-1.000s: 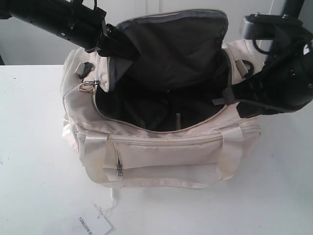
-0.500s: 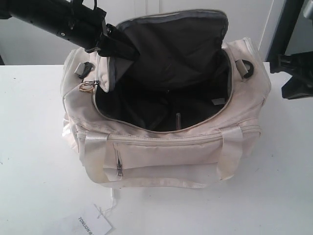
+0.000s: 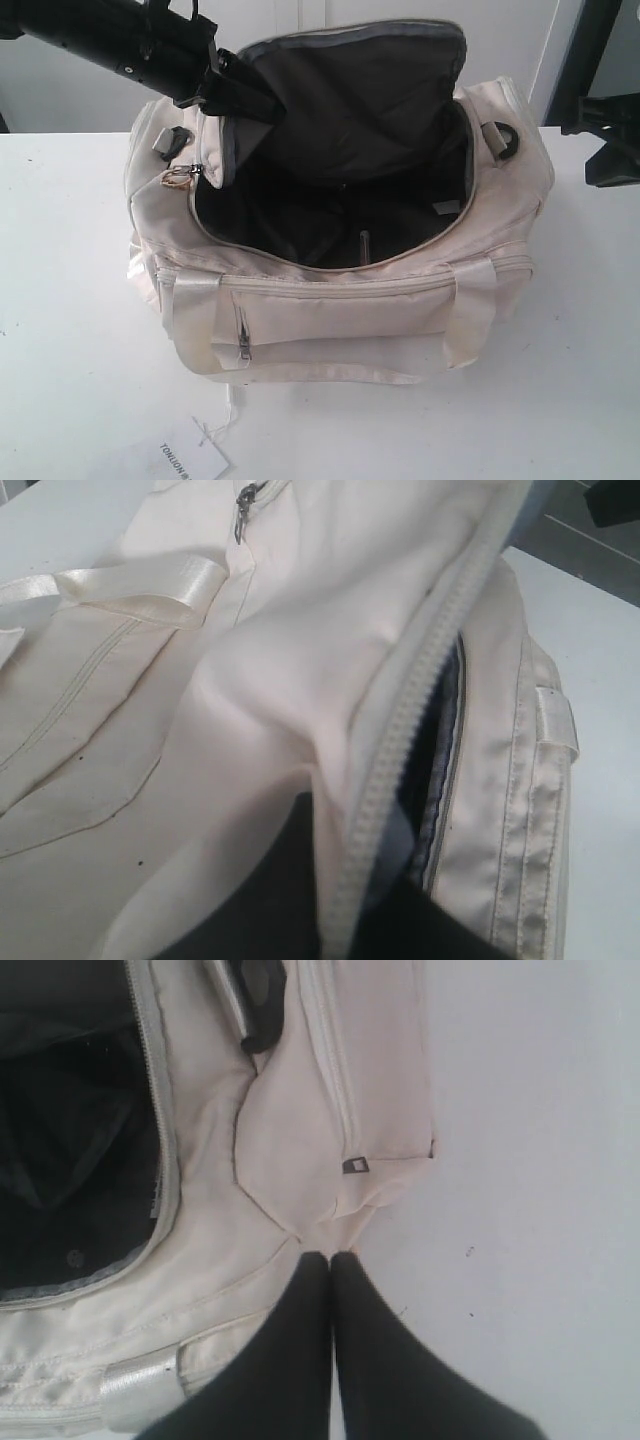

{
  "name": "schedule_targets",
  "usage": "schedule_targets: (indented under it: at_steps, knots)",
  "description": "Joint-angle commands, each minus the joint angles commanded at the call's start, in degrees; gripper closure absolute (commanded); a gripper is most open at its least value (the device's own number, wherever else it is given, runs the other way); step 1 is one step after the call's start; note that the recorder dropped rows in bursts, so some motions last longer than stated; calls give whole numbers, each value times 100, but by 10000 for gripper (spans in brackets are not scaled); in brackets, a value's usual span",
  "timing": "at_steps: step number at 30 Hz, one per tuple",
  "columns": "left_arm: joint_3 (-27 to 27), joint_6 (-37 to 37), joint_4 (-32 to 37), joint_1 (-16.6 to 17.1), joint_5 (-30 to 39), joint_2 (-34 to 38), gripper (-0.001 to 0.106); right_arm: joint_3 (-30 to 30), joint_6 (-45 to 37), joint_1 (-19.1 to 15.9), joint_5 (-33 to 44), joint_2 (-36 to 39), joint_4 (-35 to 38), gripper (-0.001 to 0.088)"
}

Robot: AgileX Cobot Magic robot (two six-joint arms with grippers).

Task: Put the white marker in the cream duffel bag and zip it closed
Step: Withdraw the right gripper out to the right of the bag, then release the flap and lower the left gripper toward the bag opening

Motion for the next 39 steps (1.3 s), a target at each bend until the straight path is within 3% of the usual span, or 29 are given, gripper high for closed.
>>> schedule_targets:
  at_steps: [14, 18, 22, 27, 39]
  knots:
    - [0, 19, -13, 0, -54, 0, 1053, 0, 0, 0, 0, 0, 0, 868]
    - [0, 722, -13, -14, 594, 0, 1053, 0, 0, 0, 0, 0, 0, 868]
    - [0, 1260, 271, -66, 786, 0, 1053, 0, 0, 0, 72, 0, 0, 868]
    - [0, 1644, 1172, -372, 662, 0, 1053, 0, 0, 0, 113, 0, 0, 868]
    - [0, 1660, 2868, -1379, -631, 0, 1053, 0, 0, 0, 113, 0, 0, 868]
